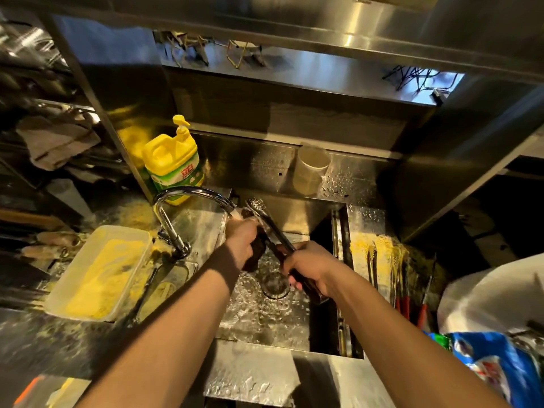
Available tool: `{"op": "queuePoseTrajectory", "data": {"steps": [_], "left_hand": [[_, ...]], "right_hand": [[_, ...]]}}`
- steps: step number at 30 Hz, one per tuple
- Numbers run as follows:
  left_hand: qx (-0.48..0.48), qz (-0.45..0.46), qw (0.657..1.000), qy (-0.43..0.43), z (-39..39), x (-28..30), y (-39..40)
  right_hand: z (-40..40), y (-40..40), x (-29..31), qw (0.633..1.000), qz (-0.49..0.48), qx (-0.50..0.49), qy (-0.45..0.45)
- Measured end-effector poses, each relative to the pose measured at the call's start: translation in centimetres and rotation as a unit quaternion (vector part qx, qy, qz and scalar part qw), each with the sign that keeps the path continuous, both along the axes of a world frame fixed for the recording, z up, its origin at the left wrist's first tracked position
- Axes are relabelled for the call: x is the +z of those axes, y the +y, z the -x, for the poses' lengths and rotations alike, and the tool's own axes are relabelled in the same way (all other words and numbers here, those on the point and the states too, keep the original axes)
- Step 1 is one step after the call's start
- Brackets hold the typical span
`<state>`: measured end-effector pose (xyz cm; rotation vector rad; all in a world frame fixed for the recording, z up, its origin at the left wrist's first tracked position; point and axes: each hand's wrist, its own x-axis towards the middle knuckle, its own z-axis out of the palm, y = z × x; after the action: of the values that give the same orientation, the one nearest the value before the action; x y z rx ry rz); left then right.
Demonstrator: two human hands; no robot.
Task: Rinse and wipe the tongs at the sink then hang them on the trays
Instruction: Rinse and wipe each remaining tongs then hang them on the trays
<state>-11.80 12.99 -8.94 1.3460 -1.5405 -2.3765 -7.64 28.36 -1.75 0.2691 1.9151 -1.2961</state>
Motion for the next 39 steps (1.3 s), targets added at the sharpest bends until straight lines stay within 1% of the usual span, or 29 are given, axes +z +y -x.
{"op": "queuePoseTrajectory", "data": {"steps": [3, 7, 10, 13, 16, 17, 19, 20, 21, 22, 23, 25, 26, 27, 28, 29, 30, 31, 34, 36, 37, 38, 39], "left_hand": [[-0.043, -0.026, 0.999, -0.013, -0.3, -0.3, 0.9], [-0.006, 0.017, 0.999, -0.033, 0.5, -0.6, -0.2], [-0.01, 0.031, 0.999, -0.032, 0.6, -0.6, -0.4], [-0.023, 0.063, 0.997, -0.028, 0.9, -1.5, -0.5], [0.008, 0.12, 0.992, -0.033, 0.7, -1.5, -1.0], [0.021, 0.141, 0.989, -0.046, 0.5, -1.7, -1.3], [0.016, 0.13, 0.989, -0.061, -0.7, -2.2, -1.3], [0.008, 0.117, 0.992, -0.053, -1.5, -2.3, -1.0], [0.0, 0.113, 0.993, -0.044, -2.1, -2.6, -0.7], [-0.01, 0.11, 0.993, -0.042, -2.7, -2.7, -0.2], [-0.02, 0.099, 0.994, -0.036, -3.1, -2.9, 0.1], [-0.056, 0.079, 0.995, -0.027, -3.9, -2.8, 0.5], [-0.083, 0.087, 0.992, -0.026, -4.2, -2.7, 0.5], [-0.107, 0.094, 0.99, -0.017, -4.4, -2.7, 0.4], [-0.129, 0.095, 0.987, -0.004, -4.6, -2.6, 0.3], [-0.151, 0.096, 0.984, 0.009, -4.8, -2.4, 0.2], [-0.171, 0.101, 0.98, 0.019, -5.1, -2.2, 0.3], [-0.193, 0.112, 0.975, 0.026, -5.2, -1.9, 0.4], [-0.246, 0.136, 0.959, 0.043, -5.1, -1.5, 0.8], [-0.277, 0.139, 0.949, 0.053, -4.9, -1.1, 1.4], [-0.291, 0.139, 0.945, 0.053, -4.9, -0.8, 1.9], [-0.303, 0.132, 0.942, 0.057, -4.9, -0.5, 2.5], [-0.313, 0.121, 0.94, 0.063, -4.9, -0.2, 3.3]], "right_hand": [[0.0, -0.6, 0.0, 1.0, -0.004, -0.002, 0.0], [-0.4, -0.6, -0.4, 1.0, -0.009, -0.004, -0.005], [-0.3, 0.1, -0.3, 1.0, -0.014, 0.004, -0.01], [0.0, 1.3, 0.0, 0.999, -0.037, 0.028, -0.014], [0.4, 3.5, 0.7, 0.996, -0.061, 0.055, -0.021], [0.7, 4.2, 0.9, 0.995, -0.079, 0.062, -0.015], [1.3, 5.1, 1.0, 0.988, -0.133, 0.072, 0.032], [1.6, 5.2, 0.9, 0.977, -0.177, 0.093, 0.08], [1.9, 5.3, 0.8, 0.954, -0.234, 0.124, 0.139], [2.0, 5.2, 0.7, 0.921, -0.296, 0.158, 0.199], [2.0, 5.1, 0.5, 0.879, -0.36, 0.188, 0.251], [1.5, 4.9, -0.1, 0.8, -0.46, 0.214, 0.321], [1.2, 4.9, -0.3, 0.772, -0.486, 0.216, 0.349], [1.0, 4.9, -0.5, 0.755, -0.497, 0.216, 0.369], [0.8, 4.8, -0.7, 0.75, -0.497, 0.215, 0.38], [0.5, 4.8, -0.7, 0.756, -0.49, 0.209, 0.38], [0.4, 4.7, -0.6, 0.774, -0.469, 0.199, 0.375], [0.2, 4.7, -0.3, 0.802, -0.438, 0.179, 0.364], [-0.6, 4.7, 0.7, 0.89, -0.3, 0.105, 0.326], [-1.4, 5.0, 1.4, 0.944, -0.208, 0.029, 0.255], [-2.0, 5.2, 1.7, 0.964, -0.165, -0.014, 0.21], [-2.6, 5.7, 1.9, 0.974, -0.13, -0.052, 0.177], [-3.2, 6.2, 2.2, 0.977, -0.109, -0.079, 0.163]]}}
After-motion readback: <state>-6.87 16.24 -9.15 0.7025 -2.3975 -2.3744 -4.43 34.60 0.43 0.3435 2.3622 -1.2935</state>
